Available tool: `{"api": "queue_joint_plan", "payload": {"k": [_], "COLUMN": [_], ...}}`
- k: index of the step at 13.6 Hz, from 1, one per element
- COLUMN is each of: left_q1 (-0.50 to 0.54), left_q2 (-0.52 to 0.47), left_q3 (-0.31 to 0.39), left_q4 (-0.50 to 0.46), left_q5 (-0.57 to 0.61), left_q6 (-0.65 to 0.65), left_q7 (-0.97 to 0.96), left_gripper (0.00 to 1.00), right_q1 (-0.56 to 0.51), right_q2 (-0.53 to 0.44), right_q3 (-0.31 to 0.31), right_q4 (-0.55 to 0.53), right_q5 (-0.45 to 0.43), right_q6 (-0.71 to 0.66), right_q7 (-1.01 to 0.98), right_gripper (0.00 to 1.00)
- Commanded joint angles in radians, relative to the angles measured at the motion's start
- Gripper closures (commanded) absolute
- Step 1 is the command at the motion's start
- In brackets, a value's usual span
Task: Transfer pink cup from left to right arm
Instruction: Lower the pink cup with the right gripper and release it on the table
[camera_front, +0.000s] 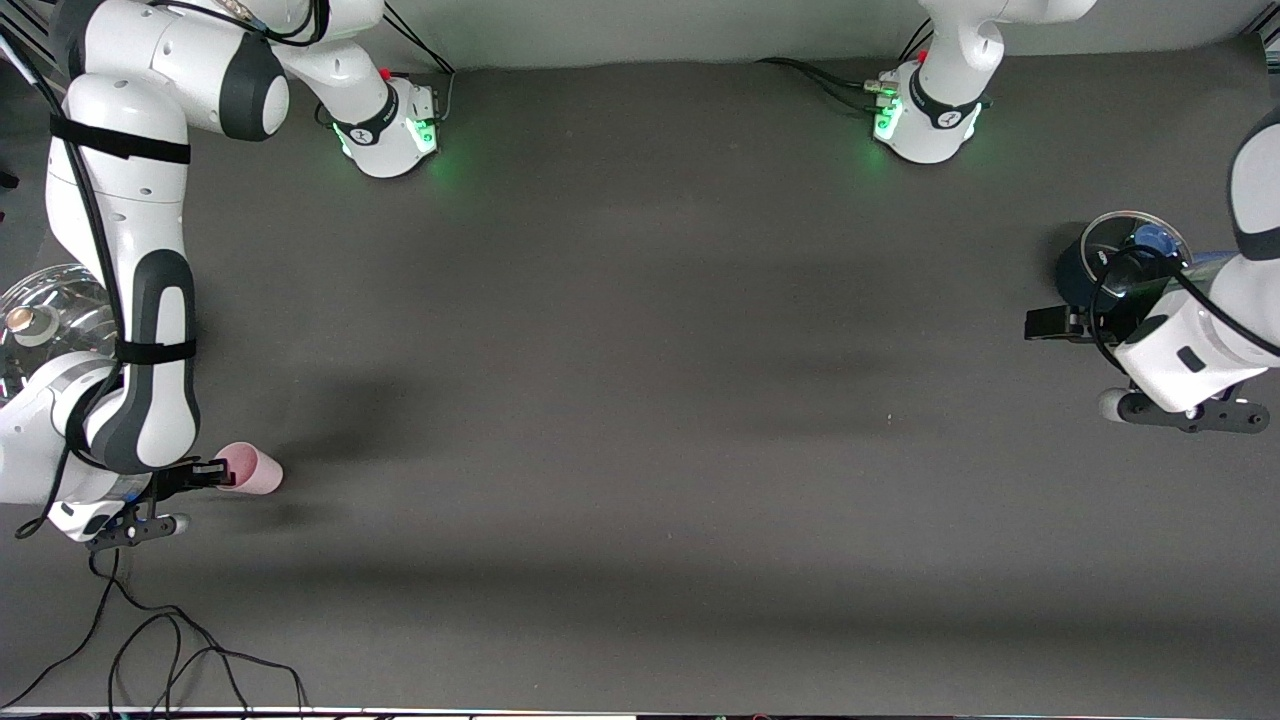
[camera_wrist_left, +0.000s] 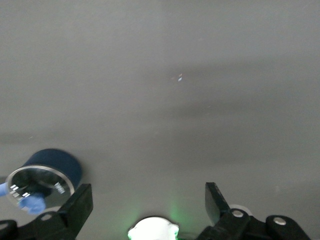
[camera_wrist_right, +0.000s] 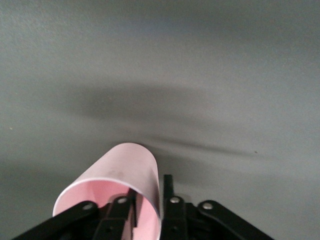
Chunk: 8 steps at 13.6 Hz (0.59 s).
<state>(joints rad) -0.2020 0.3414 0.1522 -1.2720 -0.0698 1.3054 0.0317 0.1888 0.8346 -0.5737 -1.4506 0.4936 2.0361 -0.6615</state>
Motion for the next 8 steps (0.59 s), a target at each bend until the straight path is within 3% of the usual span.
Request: {"api": "queue_joint_plan", "payload": {"k": [1,5,7,8], "left_q1": [-0.016,-0.013,-0.004,0.031], "left_q2": [-0.012,-0.012,-0.031,-0.036], "left_q3": [0.009,0.009,0.001,-0.037], "left_q4": [0.002,0.0,-0.006,-0.004], "left_q5": [0.041,0.053,0.054,0.053], "left_q6": [-0.041,-0.067,-0.055,-0.049], "left_q7": [-0.013,-0.009,-0.01,-0.012], "left_gripper": [0.0,0.0,0.0,0.0], "right_q1": [-0.003,0.001,0.026,0.031], "right_q2": [-0.014,-0.113,-0.193,-0.239], "right_q3": [0.005,-0.017,-0.031,-0.031], "right_q4": [0.032,0.07,0.067,0.067], "right_q5": [0.037,0.017,-0.047,-0.088], "right_q6": [-0.03,-0.174,-0.23,-0.269], "right_q7": [-0.001,0.016,0.058,0.109], "right_gripper": [0.0,0.0,0.0,0.0]}}
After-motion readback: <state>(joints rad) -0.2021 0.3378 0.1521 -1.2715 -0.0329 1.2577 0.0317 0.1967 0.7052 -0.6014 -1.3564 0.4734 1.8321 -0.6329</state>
